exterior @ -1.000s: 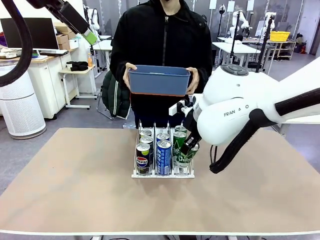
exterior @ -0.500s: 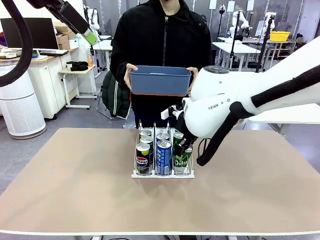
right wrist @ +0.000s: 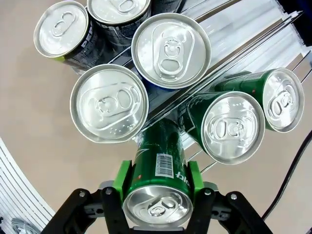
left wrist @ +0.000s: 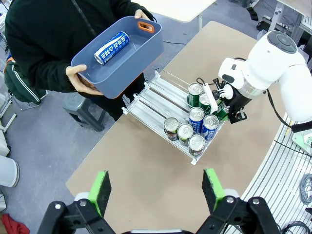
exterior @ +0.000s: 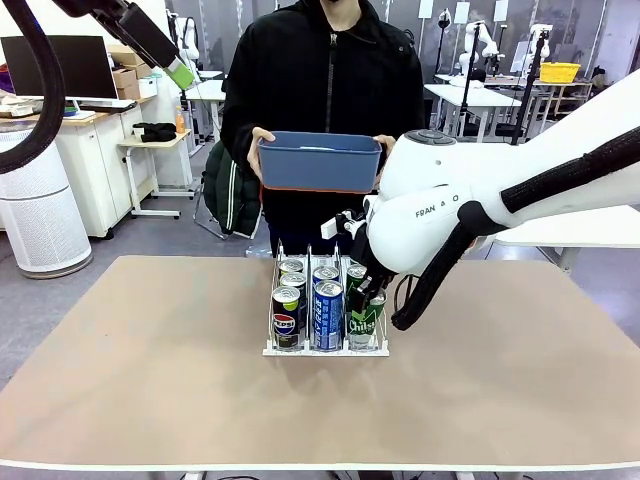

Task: Fill the beverage cans into the dispenser.
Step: Place the picked Sprite in the line of the Automatic Can Dispenser with the same cans.

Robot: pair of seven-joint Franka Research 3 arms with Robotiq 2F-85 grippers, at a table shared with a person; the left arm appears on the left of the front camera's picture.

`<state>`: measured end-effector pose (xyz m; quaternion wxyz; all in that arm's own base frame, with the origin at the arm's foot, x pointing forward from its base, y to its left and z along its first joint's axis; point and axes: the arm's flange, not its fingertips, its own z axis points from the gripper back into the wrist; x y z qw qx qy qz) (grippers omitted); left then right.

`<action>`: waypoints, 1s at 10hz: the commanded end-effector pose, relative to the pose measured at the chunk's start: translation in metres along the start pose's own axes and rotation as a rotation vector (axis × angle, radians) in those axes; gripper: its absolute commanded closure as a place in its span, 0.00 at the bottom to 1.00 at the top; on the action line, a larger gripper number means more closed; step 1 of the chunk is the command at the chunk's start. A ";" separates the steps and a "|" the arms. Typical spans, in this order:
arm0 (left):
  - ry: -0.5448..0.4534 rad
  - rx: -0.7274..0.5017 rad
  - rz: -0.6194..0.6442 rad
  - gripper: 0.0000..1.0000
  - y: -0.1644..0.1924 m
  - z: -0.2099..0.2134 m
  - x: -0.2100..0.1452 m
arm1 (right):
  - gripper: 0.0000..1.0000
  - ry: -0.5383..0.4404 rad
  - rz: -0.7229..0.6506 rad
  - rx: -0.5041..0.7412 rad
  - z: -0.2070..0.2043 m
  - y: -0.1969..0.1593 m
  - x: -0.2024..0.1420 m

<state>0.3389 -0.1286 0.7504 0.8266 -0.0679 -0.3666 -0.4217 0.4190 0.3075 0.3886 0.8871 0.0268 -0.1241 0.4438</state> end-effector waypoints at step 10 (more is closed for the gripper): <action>-0.002 -0.001 0.006 0.00 0.000 0.000 -0.001 | 0.00 -0.150 -0.068 0.017 0.101 0.002 -0.035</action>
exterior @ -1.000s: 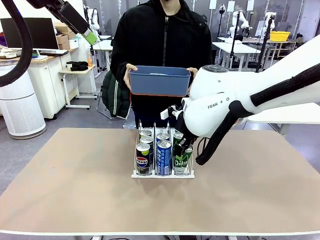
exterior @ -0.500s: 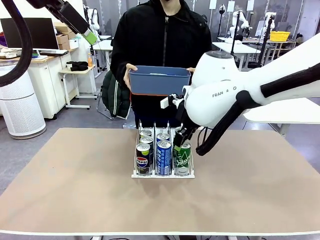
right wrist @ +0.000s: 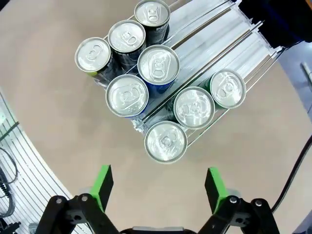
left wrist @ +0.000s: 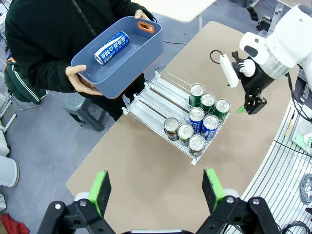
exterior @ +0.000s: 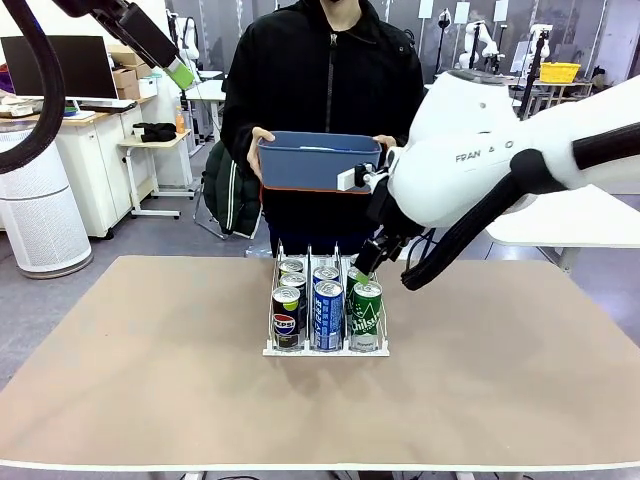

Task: Fill the beverage cans into the dispenser.
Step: Place the picked Sprite in the line of the Automatic Can Dispenser with the same cans, then pick up the Ionic drink handed by the human.

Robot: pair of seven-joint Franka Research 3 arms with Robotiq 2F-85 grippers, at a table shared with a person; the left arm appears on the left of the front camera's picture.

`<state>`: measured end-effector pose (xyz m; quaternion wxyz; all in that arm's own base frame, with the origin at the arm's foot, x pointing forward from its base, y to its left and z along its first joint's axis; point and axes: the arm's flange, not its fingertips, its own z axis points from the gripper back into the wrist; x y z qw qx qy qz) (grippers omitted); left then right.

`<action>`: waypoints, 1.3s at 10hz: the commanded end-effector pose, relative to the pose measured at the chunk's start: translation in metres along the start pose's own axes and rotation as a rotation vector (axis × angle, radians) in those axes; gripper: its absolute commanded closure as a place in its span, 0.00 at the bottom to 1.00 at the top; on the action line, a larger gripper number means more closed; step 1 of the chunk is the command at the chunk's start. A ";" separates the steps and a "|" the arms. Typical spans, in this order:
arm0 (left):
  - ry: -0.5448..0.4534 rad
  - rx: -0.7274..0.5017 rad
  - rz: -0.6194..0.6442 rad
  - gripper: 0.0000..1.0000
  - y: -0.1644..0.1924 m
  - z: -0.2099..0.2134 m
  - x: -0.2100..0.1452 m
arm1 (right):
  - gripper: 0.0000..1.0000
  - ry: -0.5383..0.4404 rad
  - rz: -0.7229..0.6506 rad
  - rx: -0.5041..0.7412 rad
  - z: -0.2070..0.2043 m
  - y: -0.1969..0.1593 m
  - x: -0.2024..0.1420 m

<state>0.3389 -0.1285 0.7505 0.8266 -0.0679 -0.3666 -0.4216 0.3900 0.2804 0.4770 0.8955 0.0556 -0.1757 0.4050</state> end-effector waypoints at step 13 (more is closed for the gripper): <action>-0.002 -0.001 0.006 0.00 0.000 0.000 -0.001 | 0.00 -0.020 -0.006 0.003 0.010 0.000 -0.008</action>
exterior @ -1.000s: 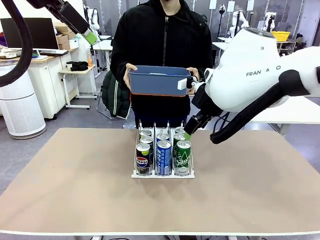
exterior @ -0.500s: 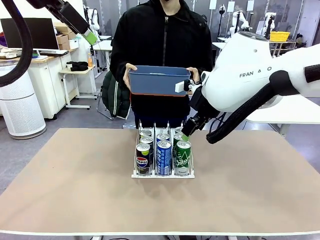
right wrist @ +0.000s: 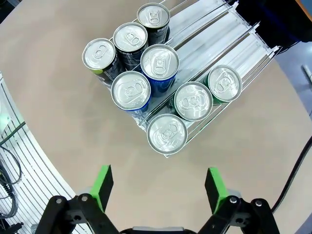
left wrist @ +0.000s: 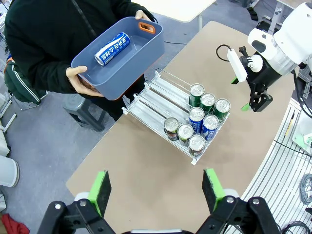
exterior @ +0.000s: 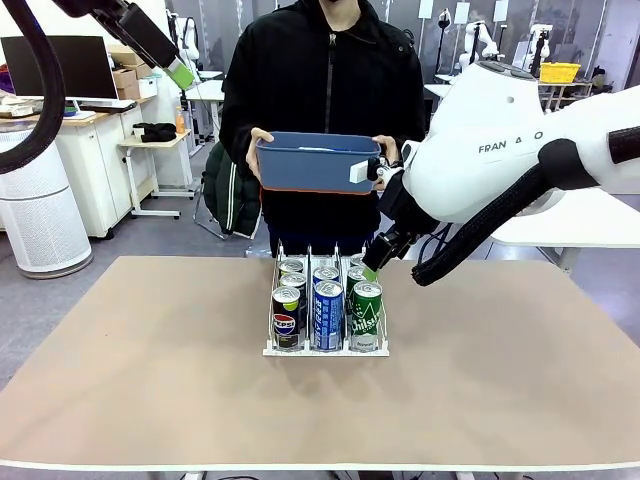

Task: Fill the beverage cans into the dispenser.
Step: Pick up the Ionic drink handed by the human.

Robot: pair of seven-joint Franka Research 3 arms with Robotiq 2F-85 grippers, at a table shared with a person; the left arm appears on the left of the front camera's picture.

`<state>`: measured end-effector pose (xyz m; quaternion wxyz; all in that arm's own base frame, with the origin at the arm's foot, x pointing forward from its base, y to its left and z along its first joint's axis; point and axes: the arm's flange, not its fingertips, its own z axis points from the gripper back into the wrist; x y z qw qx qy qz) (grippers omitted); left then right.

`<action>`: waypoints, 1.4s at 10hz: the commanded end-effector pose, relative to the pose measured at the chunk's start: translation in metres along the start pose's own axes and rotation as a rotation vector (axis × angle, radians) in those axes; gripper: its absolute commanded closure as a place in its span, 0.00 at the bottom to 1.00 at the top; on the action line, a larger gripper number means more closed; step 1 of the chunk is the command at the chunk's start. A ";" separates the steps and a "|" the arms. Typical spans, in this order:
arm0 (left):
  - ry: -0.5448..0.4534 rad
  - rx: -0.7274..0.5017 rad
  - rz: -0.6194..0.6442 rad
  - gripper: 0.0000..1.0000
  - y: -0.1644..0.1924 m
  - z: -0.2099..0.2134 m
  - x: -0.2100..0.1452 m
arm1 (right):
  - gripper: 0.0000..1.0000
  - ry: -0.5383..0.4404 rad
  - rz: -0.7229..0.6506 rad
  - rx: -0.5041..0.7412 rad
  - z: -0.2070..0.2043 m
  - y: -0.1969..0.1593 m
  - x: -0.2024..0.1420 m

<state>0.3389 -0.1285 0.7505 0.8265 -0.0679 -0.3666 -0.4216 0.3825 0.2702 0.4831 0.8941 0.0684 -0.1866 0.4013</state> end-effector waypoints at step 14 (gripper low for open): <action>-0.002 -0.001 0.006 0.00 0.000 0.000 -0.001 | 0.00 -0.341 0.033 0.102 0.258 -0.080 0.056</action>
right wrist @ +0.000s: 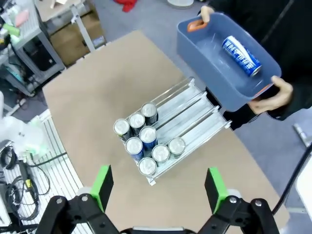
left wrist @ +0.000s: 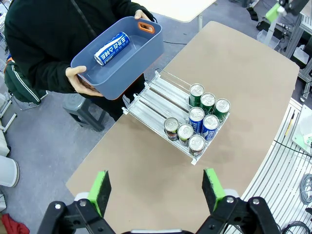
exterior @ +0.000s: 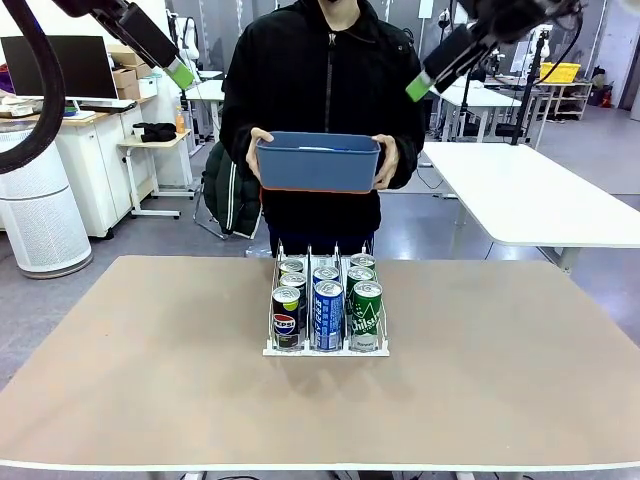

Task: Fill the beverage cans into the dispenser.
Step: Pick up the Ionic drink handed by the human.

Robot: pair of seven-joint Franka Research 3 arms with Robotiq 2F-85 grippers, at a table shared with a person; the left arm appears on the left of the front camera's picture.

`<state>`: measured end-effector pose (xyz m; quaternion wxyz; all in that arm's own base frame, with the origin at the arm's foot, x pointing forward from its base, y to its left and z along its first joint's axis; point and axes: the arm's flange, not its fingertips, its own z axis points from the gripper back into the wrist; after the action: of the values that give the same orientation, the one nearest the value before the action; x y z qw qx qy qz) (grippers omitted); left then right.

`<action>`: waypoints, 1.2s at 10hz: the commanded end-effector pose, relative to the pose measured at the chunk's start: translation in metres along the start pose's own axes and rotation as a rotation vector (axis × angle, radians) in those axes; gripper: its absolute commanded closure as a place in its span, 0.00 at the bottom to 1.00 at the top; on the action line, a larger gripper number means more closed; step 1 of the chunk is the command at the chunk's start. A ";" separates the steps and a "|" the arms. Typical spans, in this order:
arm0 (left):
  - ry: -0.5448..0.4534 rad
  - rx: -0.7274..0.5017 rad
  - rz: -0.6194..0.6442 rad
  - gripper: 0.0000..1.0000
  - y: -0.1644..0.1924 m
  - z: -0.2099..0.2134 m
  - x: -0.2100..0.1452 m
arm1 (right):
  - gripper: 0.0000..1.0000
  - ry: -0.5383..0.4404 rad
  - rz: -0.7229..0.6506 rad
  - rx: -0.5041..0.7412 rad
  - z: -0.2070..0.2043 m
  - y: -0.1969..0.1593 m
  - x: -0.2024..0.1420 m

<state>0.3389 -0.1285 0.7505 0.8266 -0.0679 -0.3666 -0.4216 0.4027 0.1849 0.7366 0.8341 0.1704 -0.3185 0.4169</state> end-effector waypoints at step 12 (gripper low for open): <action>-0.002 -0.001 0.006 0.00 0.000 0.000 -0.001 | 0.00 -0.052 -0.044 -0.099 0.052 -0.001 0.025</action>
<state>0.3389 -0.1285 0.7505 0.8265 -0.0679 -0.3667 -0.4216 0.3931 0.1729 0.7928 0.8433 0.1403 -0.3548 0.3786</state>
